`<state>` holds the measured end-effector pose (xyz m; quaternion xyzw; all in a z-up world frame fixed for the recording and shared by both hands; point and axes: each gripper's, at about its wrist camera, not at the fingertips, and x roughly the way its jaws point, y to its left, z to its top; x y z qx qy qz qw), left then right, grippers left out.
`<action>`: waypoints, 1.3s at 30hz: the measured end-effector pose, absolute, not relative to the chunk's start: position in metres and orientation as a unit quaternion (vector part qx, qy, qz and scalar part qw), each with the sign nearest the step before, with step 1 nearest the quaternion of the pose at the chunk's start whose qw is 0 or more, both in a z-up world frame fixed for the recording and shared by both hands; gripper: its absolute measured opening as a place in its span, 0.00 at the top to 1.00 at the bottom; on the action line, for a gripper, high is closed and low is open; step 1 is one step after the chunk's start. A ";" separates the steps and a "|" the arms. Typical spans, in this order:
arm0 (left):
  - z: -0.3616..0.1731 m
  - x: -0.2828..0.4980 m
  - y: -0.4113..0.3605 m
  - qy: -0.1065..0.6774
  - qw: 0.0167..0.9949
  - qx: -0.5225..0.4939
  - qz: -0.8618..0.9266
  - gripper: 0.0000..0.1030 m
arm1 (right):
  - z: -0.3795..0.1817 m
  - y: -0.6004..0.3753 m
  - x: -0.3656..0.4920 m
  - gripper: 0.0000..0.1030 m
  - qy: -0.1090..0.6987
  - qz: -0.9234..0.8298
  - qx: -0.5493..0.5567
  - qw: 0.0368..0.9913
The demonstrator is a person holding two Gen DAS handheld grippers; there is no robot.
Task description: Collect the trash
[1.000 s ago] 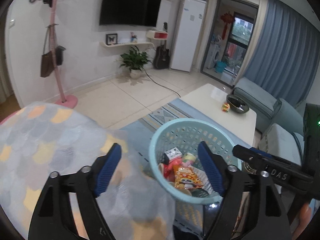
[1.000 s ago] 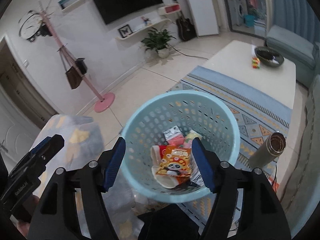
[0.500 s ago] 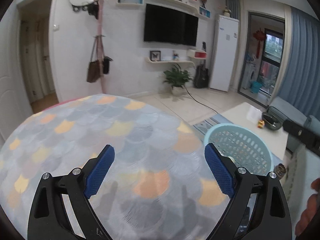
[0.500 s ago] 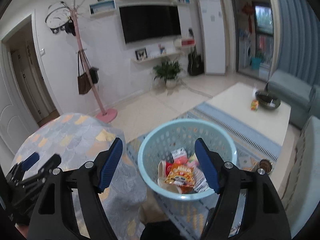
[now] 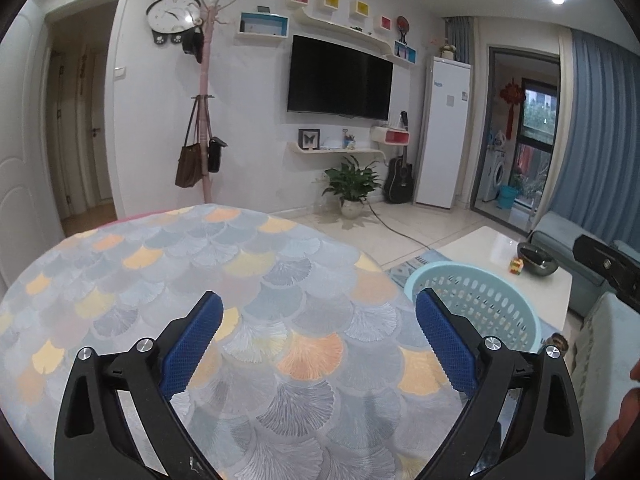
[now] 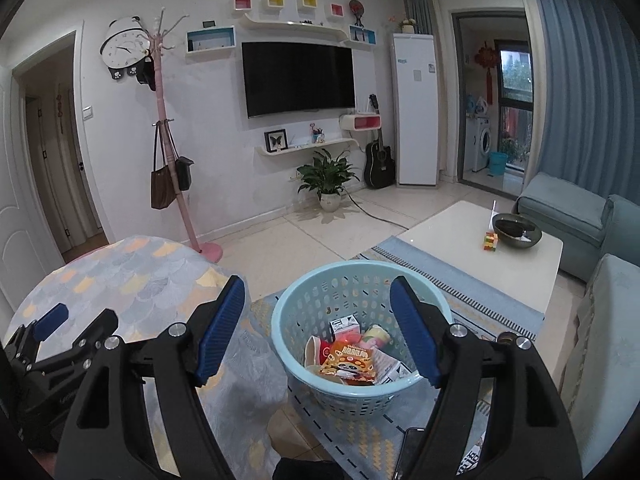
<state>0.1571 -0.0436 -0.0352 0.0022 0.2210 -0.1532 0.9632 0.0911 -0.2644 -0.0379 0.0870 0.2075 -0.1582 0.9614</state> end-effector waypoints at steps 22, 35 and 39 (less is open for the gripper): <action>-0.040 0.152 -0.044 0.215 0.965 0.013 -0.148 0.07 | -0.048 -0.258 0.080 0.27 0.240 -0.177 0.075 0.952; -0.041 0.148 -0.048 0.212 0.966 0.024 -0.145 0.07 | -0.045 -0.249 0.075 0.27 0.224 -0.150 0.077 0.960; -0.040 0.148 -0.047 0.213 0.967 0.024 -0.139 0.07 | -0.046 -0.246 0.076 0.27 0.227 -0.146 0.073 0.960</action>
